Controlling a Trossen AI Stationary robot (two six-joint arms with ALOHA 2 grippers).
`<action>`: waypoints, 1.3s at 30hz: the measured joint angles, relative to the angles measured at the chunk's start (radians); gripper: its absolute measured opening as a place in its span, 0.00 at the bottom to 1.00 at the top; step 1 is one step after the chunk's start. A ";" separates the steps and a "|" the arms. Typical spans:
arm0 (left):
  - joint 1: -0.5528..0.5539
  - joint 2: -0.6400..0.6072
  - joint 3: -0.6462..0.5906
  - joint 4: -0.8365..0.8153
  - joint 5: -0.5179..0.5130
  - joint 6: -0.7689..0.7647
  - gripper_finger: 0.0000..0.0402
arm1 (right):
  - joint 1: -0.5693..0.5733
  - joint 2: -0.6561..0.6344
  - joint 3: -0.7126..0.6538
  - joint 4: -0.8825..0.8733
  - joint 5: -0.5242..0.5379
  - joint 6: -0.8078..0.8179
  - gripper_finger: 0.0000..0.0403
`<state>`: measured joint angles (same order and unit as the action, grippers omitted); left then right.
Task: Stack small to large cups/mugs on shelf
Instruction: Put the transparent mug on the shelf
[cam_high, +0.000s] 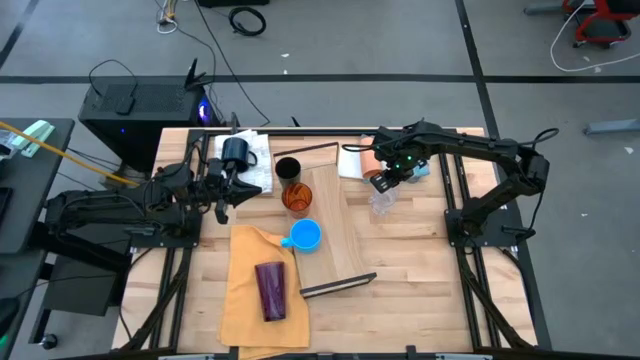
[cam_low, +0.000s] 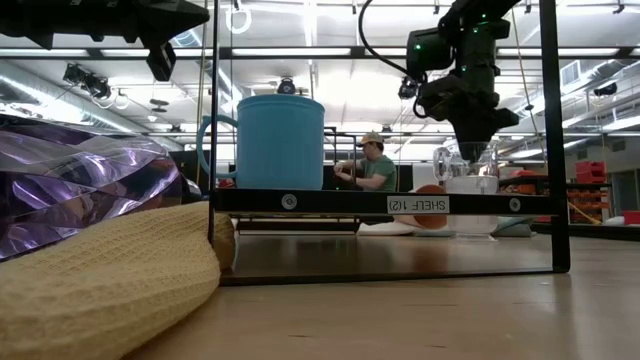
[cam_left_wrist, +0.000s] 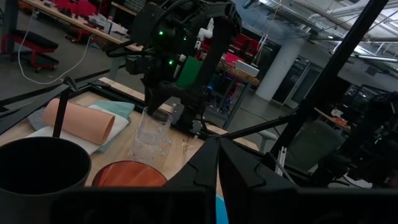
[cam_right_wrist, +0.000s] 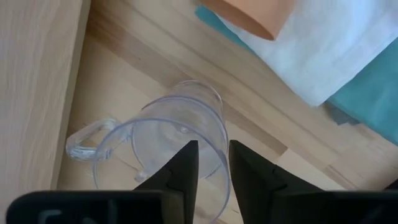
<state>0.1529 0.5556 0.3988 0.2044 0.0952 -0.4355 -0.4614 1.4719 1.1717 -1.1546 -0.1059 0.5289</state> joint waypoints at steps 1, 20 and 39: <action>0.000 0.000 0.000 0.000 0.000 0.000 0.04 | 0.000 0.000 0.000 0.002 0.000 0.001 0.23; 0.000 0.000 0.000 0.000 0.000 -0.004 0.04 | 0.000 0.000 0.000 0.001 0.000 0.002 0.02; 0.000 0.000 0.000 0.000 0.000 0.002 0.04 | 0.000 -0.002 0.134 -0.062 -0.023 -0.014 0.03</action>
<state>0.1528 0.5560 0.3992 0.2039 0.0952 -0.4339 -0.4618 1.4704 1.3060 -1.2165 -0.1291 0.5144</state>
